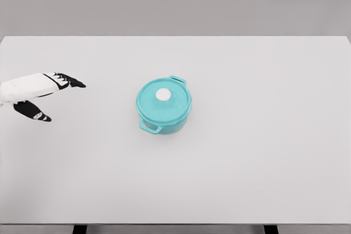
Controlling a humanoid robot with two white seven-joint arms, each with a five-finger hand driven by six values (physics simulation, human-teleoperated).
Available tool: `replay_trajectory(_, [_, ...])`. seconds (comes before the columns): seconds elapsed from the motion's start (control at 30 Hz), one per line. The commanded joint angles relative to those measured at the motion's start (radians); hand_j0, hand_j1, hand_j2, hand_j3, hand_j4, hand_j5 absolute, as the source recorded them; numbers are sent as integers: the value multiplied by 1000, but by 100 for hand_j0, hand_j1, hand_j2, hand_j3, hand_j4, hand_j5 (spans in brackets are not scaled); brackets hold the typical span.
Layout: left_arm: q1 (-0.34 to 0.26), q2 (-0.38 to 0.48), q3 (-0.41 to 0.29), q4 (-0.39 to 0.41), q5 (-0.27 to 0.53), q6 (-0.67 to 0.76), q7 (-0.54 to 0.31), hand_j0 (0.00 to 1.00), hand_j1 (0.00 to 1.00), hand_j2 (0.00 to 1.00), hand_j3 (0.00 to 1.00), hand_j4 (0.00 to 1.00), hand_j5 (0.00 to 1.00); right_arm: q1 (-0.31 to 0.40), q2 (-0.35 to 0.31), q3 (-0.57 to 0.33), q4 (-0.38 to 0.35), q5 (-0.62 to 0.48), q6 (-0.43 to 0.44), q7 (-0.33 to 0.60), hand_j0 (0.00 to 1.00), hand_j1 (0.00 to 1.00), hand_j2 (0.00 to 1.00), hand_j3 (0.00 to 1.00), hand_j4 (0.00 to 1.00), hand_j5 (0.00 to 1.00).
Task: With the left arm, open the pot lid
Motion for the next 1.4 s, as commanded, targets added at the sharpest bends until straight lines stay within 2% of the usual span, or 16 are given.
replay_trajectory(0.0, [0, -10, -7, -3, -2, 2, 0, 100, 100, 100, 100, 100, 100, 0, 0, 0, 0, 0, 0, 2, 100, 100, 100, 100, 100, 100])
replay_trajectory(0.37, [-32, -57, -11, -32, -59, 2, 0, 100, 100, 100, 100, 100, 100, 9, 0, 0, 2, 0, 0, -3, 100, 100, 100, 100, 100, 100])
replay_trajectory(0.5, [-86, -57, -11, -147, -60, 2, 0, 100, 100, 100, 100, 100, 100, 9, 0, 0, 2, 0, 0, -3, 100, 100, 100, 100, 100, 100])
replay_trajectory(0.53, [-90, -105, -31, -218, -65, 2, 0, 100, 100, 100, 100, 100, 100, 9, 0, 0, 2, 0, 0, -2, 100, 100, 100, 100, 100, 100])
replay_trajectory(0.6, [-146, -132, -126, -273, -65, 2, 0, 100, 100, 100, 100, 100, 100, 9, 0, 0, 2, 0, 0, -3, 100, 100, 100, 100, 100, 100])
replay_trajectory(0.7, [-241, -158, -268, -308, -56, 2, 0, 100, 100, 100, 100, 100, 100, 9, 0, 0, 2, 0, 0, -2, 100, 100, 100, 100, 100, 100])
replay_trajectory(0.73, [-282, -142, -275, -296, -5, 2, 0, 100, 100, 100, 100, 100, 100, 9, 0, 0, 2, 0, 0, -3, 100, 100, 100, 100, 100, 100])
replay_trajectory(0.77, [-360, -83, -301, -276, 15, 2, 0, 100, 100, 100, 100, 100, 100, 9, 0, 0, 2, 0, 0, -2, 100, 100, 100, 100, 100, 100])
replay_trajectory(0.8, [-445, 1, -393, -278, 23, 2, 0, 100, 100, 100, 100, 100, 100, 9, 0, 0, 2, 0, 0, -2, 100, 100, 100, 100, 100, 100])
replay_trajectory(0.87, [-482, -19, -446, -278, 26, 2, 0, 100, 100, 100, 100, 100, 100, 9, 0, 0, 2, 0, 0, -3, 100, 100, 100, 100, 100, 100])
replay_trajectory(0.93, [-529, -94, -496, -276, 18, 2, 0, 100, 100, 100, 100, 100, 100, 9, 0, 0, 2, 0, 0, -3, 100, 100, 100, 100, 100, 100])
replay_trajectory(0.97, [-558, -125, -512, -233, 17, 2, 0, 100, 100, 100, 100, 100, 100, 9, 0, 0, 2, 0, 0, -3, 100, 100, 100, 100, 100, 100])
replay_trajectory(1.0, [-564, -141, -515, -196, 20, 2, 0, 100, 100, 100, 100, 100, 100, 9, 0, 0, 2, 0, 0, -2, 100, 100, 100, 100, 100, 100])
replay_trajectory(1.1, [-601, -161, -541, -195, 21, 2, 0, 100, 100, 100, 100, 100, 100, 9, 0, 0, 2, 0, 0, -3, 100, 100, 100, 100, 100, 100])
replay_trajectory(1.17, [-604, -221, -551, -181, 15, 2, 0, 100, 100, 100, 100, 100, 100, 9, 0, 0, 2, 0, 0, -3, 100, 100, 100, 100, 100, 100])
replay_trajectory(1.37, [-632, -332, -604, 27, -59, 2, 0, 100, 100, 100, 100, 100, 100, 9, 0, 0, 2, 0, 0, -3, 100, 100, 100, 100, 100, 100])
